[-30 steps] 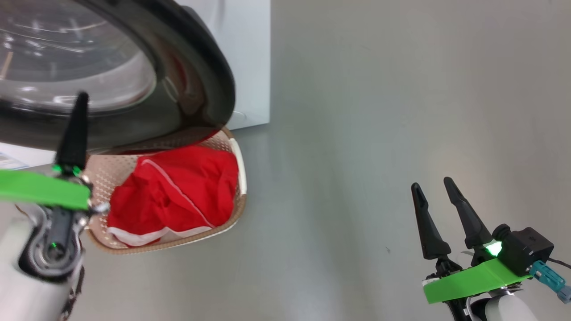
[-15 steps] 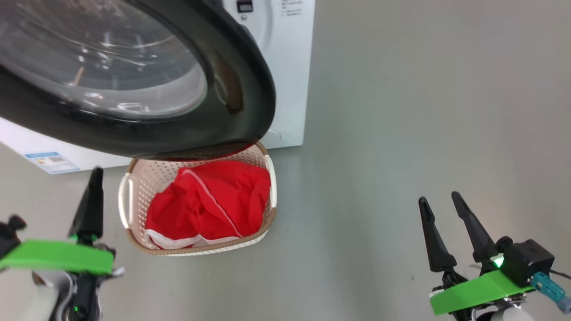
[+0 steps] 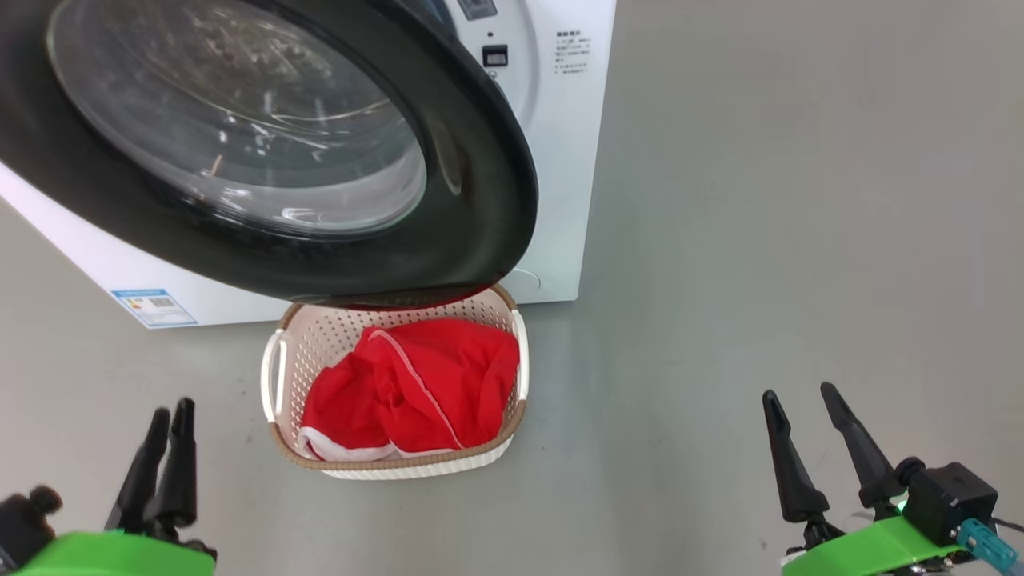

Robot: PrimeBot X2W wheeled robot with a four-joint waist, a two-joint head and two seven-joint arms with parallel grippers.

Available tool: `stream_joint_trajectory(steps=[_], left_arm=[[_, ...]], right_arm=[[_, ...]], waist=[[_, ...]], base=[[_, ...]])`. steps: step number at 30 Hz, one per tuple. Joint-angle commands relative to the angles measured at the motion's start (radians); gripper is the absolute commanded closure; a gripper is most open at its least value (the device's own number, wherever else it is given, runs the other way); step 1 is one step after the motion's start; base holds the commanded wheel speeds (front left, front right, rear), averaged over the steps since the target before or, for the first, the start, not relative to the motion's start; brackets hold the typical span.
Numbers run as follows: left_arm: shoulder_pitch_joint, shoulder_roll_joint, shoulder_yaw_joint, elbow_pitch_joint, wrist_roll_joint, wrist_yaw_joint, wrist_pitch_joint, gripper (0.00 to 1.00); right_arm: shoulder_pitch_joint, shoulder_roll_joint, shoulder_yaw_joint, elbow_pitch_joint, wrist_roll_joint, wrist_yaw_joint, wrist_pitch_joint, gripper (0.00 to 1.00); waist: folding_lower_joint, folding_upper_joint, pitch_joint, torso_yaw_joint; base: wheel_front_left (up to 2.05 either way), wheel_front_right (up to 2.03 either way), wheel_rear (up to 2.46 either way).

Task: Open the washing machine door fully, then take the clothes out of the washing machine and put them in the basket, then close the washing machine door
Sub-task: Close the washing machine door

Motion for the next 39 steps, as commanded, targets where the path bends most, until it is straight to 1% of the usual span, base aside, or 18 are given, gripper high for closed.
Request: stream_joint_trajectory(steps=[1, 2, 4, 6, 7, 14, 17, 21, 25, 30, 39], left_arm=[[0.005, 0.02, 0.049, -0.029, 0.017, -0.007, -0.008, 0.35], [0.017, 0.017, 0.054, -0.033, 0.032, -0.007, -0.008, 0.27], [0.039, 0.011, 0.066, -0.042, 0.055, -0.007, -0.008, 0.16], [0.057, 0.008, 0.079, -0.049, 0.08, -0.007, -0.008, 0.01], [0.066, 0.008, 0.086, -0.053, 0.097, -0.007, -0.008, 0.0], [0.114, -0.003, 0.128, -0.086, 0.218, -0.007, -0.008, 0.0], [0.136, -0.013, 0.154, -0.105, 0.287, -0.007, -0.008, 0.0], [0.167, -0.036, 0.179, -0.136, 0.38, -0.007, -0.008, 0.0], [0.19, -0.063, 0.21, -0.158, 0.439, -0.007, -0.008, 0.0], [0.207, -0.09, 0.236, -0.169, 0.477, -0.007, -0.008, 0.0], [0.201, -0.1, 0.237, -0.173, 0.495, -0.007, -0.008, 0.0]], right_arm=[[0.004, -0.008, 0.019, -0.02, -0.014, 0.007, -0.006, 0.0], [0.007, -0.008, 0.018, -0.02, -0.015, 0.007, -0.006, 0.0], [0.015, -0.008, 0.014, -0.02, -0.016, 0.007, -0.006, 0.0], [0.022, -0.008, 0.008, -0.02, -0.017, 0.007, -0.006, 0.0], [0.026, -0.008, 0.007, -0.019, -0.018, 0.007, -0.006, 0.0], [0.049, -0.008, -0.007, -0.021, -0.025, 0.007, -0.006, 0.0], [0.059, -0.008, -0.02, -0.027, -0.018, 0.007, -0.006, 0.0], [0.073, -0.008, -0.038, -0.037, -0.019, 0.007, -0.006, 0.0], [0.086, -0.008, -0.047, -0.043, -0.021, 0.007, -0.006, 0.0], [0.095, -0.008, -0.052, -0.046, -0.021, 0.007, -0.006, 0.0], [0.085, -0.008, -0.05, -0.044, -0.02, 0.007, -0.006, 0.0]], waist=[[0.0, 0.0, -0.013, 0.009], [0.0, 0.0, -0.017, 0.01], [0.0, 0.0, -0.023, 0.014], [0.0, 0.0, -0.032, 0.018], [0.0, 0.0, -0.034, 0.019], [0.0, 0.0, -0.054, 0.024], [0.0, 0.0, -0.062, 0.024], [0.0, 0.0, -0.068, 0.025], [0.0, 0.0, -0.069, 0.026], [0.0, 0.0, -0.066, 0.026], [0.0, 0.0, -0.059, 0.024]], base=[[0.0, 0.0, 0.0], [0.0, 0.0, 0.0], [0.0, 0.0, 0.0], [0.0, 0.0, 0.0], [0.0, 0.0, 0.0], [0.0, 0.0, 0.0], [0.0, 0.0, 0.0], [0.0, 0.0, 0.0], [0.0, 0.0, 0.0], [0.0, 0.0, 0.0], [0.0, 0.0, 0.0]])
